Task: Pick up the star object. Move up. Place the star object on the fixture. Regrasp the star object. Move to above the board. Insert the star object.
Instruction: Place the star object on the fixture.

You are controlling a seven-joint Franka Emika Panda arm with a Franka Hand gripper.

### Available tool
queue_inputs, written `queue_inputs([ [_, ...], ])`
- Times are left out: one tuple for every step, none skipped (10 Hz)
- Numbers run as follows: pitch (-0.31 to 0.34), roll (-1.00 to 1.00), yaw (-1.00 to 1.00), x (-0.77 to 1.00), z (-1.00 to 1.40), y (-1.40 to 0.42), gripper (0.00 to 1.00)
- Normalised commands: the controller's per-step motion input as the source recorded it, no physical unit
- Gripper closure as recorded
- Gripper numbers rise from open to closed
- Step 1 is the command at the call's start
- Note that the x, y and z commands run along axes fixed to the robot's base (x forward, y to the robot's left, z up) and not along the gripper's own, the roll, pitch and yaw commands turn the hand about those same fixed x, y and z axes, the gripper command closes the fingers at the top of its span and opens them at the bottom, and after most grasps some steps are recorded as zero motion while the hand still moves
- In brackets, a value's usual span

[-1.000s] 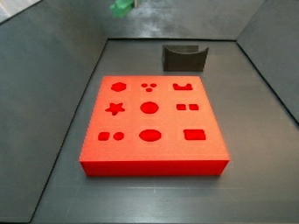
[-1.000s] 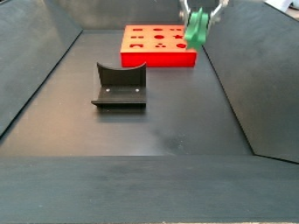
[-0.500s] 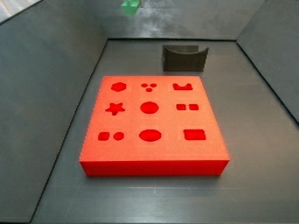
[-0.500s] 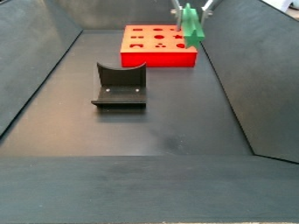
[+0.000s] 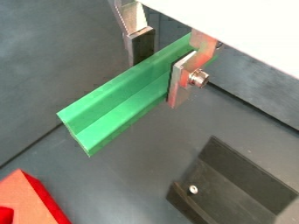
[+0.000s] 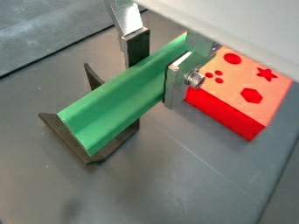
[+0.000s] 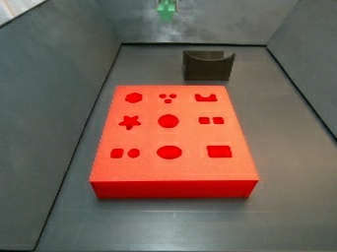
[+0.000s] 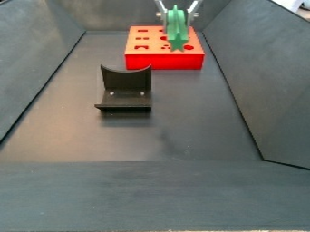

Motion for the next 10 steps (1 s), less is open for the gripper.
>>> queue_inputs([
  [0.142, -0.06, 0.03, 1.0, -0.02, -0.05, 1.0],
  [0.14, -0.06, 0.03, 1.0, -0.02, -0.05, 1.0],
  [0.143, -0.06, 0.04, 1.0, -0.02, -0.04, 1.0],
  [0.149, -0.06, 0.04, 1.0, -0.02, -0.04, 1.0],
  [0.158, -0.05, 0.04, 1.0, -0.01, -0.03, 1.0],
  [-0.072, -1.0, 0.05, 1.0, 0.18, 0.03, 1.0],
  [-0.067, -1.0, 0.04, 1.0, 0.19, 0.05, 1.0],
  [-0.05, -1.0, 0.02, 0.99, 0.13, 0.08, 1.0],
  [-0.023, -1.0, 0.02, 0.87, 0.05, 0.05, 1.0],
  [-0.01, -1.0, 0.02, 0.82, 0.04, 0.04, 1.0],
])
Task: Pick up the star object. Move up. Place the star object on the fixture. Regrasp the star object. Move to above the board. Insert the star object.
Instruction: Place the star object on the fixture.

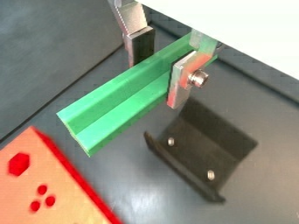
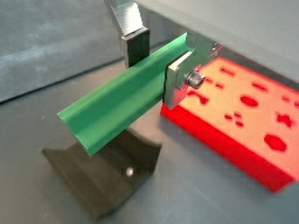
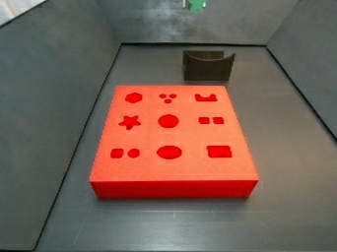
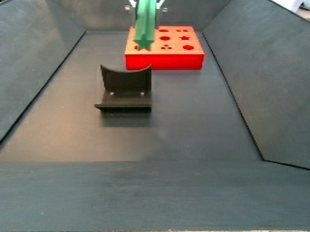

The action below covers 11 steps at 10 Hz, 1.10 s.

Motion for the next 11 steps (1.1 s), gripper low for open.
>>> queue_inputs([
  [0.02, -1.0, 0.01, 0.71, 0.02, 0.05, 1.0],
  [0.037, -1.0, 0.0, 0.62, 0.0, 0.05, 1.0],
  [0.063, -1.0, -0.01, 0.51, -0.01, 0.05, 1.0],
  [0.075, -1.0, -0.02, 0.45, -0.01, 0.05, 1.0],
  [0.097, -0.93, -0.05, 0.34, -0.01, 0.05, 1.0],
  [0.1, -0.76, -0.06, 0.26, -0.01, 0.05, 1.0],
  [0.097, -0.54, -0.08, 0.15, -0.02, 0.05, 1.0],
  [0.092, -0.42, -0.09, 0.1, -0.01, 0.05, 1.0],
  [0.048, -0.22, -0.09, 0.05, 0.0, 0.03, 1.0],
  [0.189, -1.0, -0.05, 0.12, -1.0, 0.13, 1.0],
  [0.179, -1.0, -0.07, 0.13, -1.0, 0.14, 1.0],
])
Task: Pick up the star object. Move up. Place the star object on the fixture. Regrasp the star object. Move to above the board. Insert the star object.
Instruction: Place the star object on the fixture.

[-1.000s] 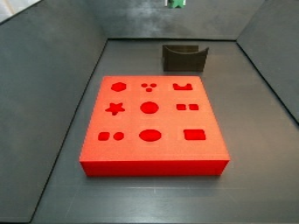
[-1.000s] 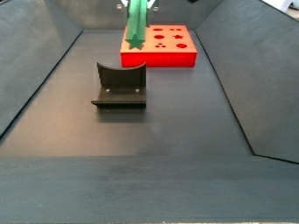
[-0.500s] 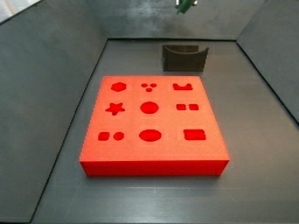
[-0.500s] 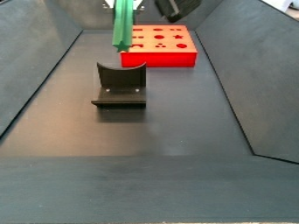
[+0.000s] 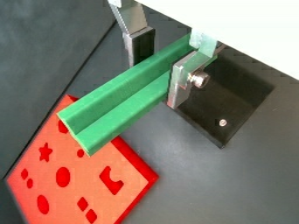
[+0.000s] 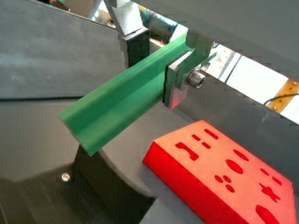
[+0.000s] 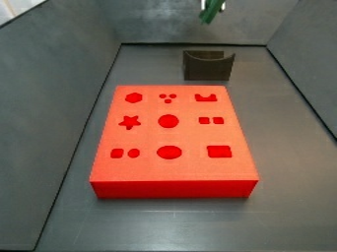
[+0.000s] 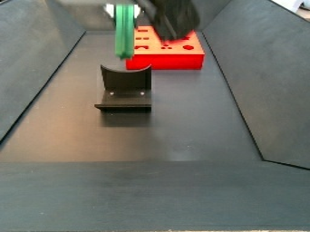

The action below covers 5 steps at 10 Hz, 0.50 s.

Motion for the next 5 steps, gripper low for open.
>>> queue_inputs([
  [0.199, -1.0, -0.1, 0.14, -1.0, 0.14, 1.0],
  [0.198, -0.81, -0.15, 0.16, -1.0, 0.14, 1.0],
  [0.179, -0.7, -0.17, 0.16, -1.0, 0.14, 1.0],
  [0.139, -0.53, -0.19, 0.16, -1.0, 0.14, 1.0],
  [0.093, -0.31, -0.2, 0.18, -1.0, 0.14, 1.0],
])
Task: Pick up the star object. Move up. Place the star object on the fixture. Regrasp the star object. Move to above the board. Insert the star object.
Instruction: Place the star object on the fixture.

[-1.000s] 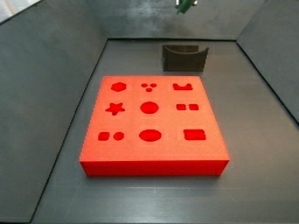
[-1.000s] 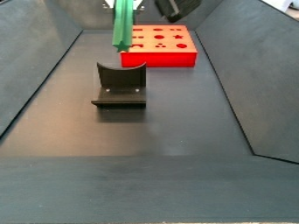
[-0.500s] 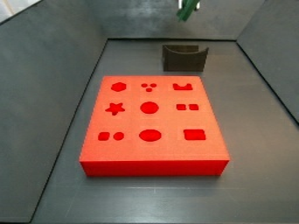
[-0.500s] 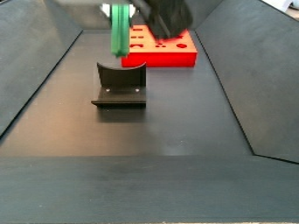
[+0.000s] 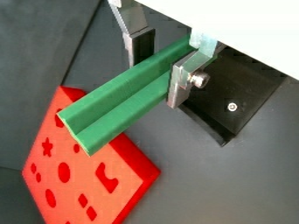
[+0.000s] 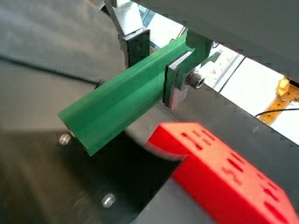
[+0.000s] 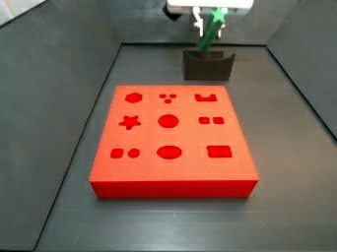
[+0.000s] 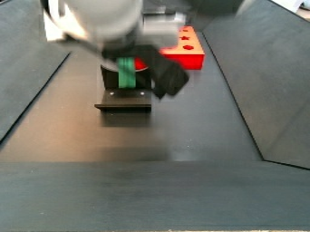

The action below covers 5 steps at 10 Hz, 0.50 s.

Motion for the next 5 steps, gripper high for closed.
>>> queue_inputs([
  [0.046, -0.19, -0.2, 0.19, -1.0, 0.13, 1.0],
  [0.024, -0.17, -0.19, 0.17, -0.86, 0.12, 1.0],
  [0.0, -0.16, -0.17, 0.13, -0.66, 0.1, 1.0],
  [-0.03, -0.15, -0.14, 0.1, -0.41, 0.07, 1.0],
  [-0.056, -0.12, -0.12, 0.08, -0.3, 0.08, 1.0],
])
